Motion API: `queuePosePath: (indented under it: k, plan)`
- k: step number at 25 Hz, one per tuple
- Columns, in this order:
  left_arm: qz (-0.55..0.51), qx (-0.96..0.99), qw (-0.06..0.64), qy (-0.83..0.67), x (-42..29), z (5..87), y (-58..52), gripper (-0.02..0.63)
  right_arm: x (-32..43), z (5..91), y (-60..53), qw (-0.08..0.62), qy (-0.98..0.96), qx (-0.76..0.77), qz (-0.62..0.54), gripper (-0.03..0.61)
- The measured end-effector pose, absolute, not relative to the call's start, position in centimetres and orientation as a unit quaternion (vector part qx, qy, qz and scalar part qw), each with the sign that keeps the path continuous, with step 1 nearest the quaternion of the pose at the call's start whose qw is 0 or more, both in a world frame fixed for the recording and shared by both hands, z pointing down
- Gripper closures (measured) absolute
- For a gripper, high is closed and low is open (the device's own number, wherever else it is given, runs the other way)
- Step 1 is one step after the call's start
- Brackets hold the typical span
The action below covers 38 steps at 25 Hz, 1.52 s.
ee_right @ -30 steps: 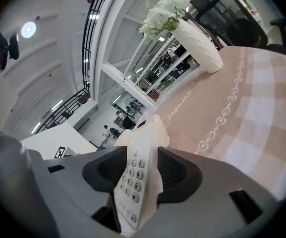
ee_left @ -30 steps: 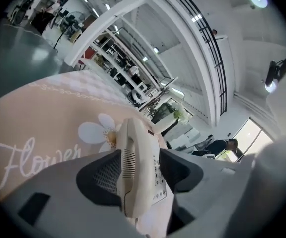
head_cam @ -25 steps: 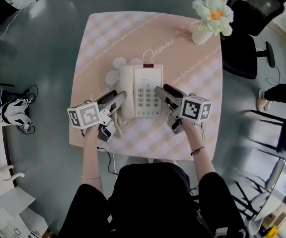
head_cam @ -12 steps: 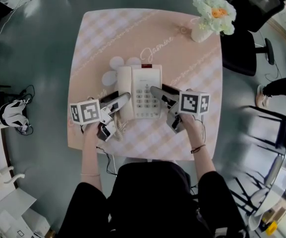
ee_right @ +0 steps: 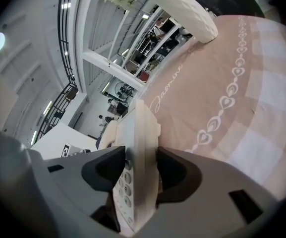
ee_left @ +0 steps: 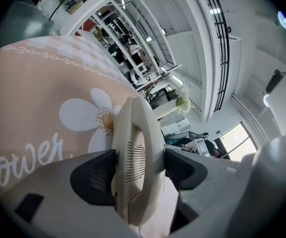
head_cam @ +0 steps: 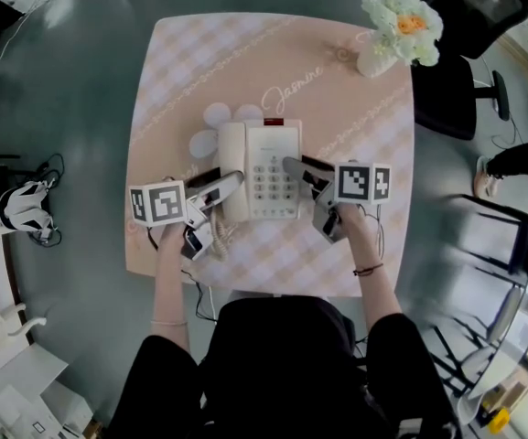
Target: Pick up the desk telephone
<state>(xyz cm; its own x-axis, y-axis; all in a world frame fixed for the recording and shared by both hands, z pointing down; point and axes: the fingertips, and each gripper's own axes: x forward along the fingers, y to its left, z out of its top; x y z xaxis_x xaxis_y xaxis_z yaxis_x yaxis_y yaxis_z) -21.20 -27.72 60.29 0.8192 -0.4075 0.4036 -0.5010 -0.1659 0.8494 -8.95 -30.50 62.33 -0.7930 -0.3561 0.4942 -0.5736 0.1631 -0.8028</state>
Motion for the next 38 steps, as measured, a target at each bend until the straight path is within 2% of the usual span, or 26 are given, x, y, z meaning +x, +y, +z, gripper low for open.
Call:
queuePosePath:
  k: [19,38]
  plan:
    - [0.062,0.748,0.578,-0.321,-20.6,59.8,-26.6,0.325,-8.3,61.5,-29.9,0.085,-0.746,0.323,0.576,0.405]
    - [0.025,0.767,0.533,-0.357,-20.6,52.4,-23.6,0.327,-8.4,53.5,-27.9,0.052,-0.780,0.301,0.546,0.407]
